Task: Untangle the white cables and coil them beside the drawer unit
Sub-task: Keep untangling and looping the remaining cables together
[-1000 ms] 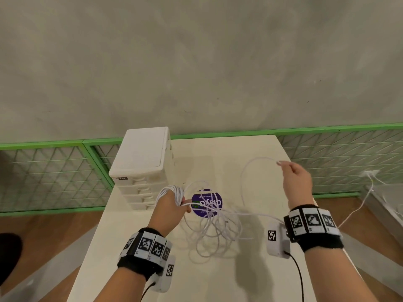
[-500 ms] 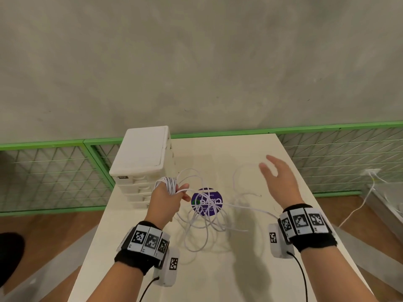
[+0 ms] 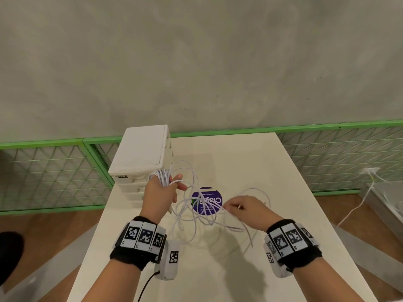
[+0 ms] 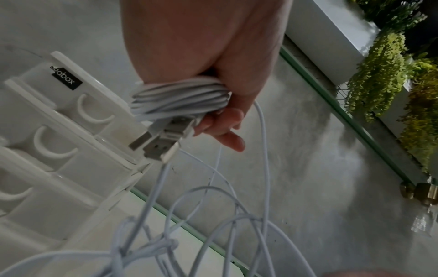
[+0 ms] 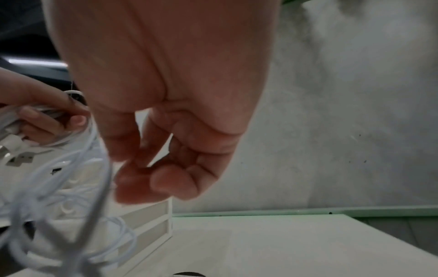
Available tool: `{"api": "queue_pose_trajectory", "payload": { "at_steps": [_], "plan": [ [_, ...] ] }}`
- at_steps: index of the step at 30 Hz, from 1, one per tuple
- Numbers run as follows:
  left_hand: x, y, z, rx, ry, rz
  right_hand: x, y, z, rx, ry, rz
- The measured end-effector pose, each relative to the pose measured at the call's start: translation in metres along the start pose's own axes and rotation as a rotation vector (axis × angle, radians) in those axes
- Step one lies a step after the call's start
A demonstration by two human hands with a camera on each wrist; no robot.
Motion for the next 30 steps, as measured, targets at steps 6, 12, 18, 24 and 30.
{"api": "queue_pose_trajectory", "payload": {
  "at_steps": [6, 12, 18, 24, 30],
  "plan": [
    [-0.003, -0.005, 0.002, -0.002, -0.007, -0.019, 0.007, -0.015, -0.024, 0.203, 0.123, -0.013],
    [-0.001, -0.004, -0.001, 0.024, -0.036, -0.041, 0.013, 0.009, -0.022, 0.415, 0.159, 0.161],
    [-0.005, -0.015, 0.001, 0.117, -0.071, -0.152, 0.009, 0.034, -0.04, 0.512, 0.28, 0.215],
    [-0.017, -0.049, 0.003, 0.149, -0.056, -0.387, 0.012, 0.042, -0.06, 0.511, 0.355, 0.209],
    [-0.024, -0.054, 0.004, 0.091, -0.077, -0.334, 0.015, 0.043, -0.067, 0.443, 0.328, 0.188]
  ]
}}
Point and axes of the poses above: each hand's wrist, its own x-axis towards the middle knuckle, its own y-axis out of the back of the hand, z = x × y, the point moved 9 cm from there along x, towards the middle knuckle, and after that the axes turned 6 degrees about -z, right-handed, at the moved point
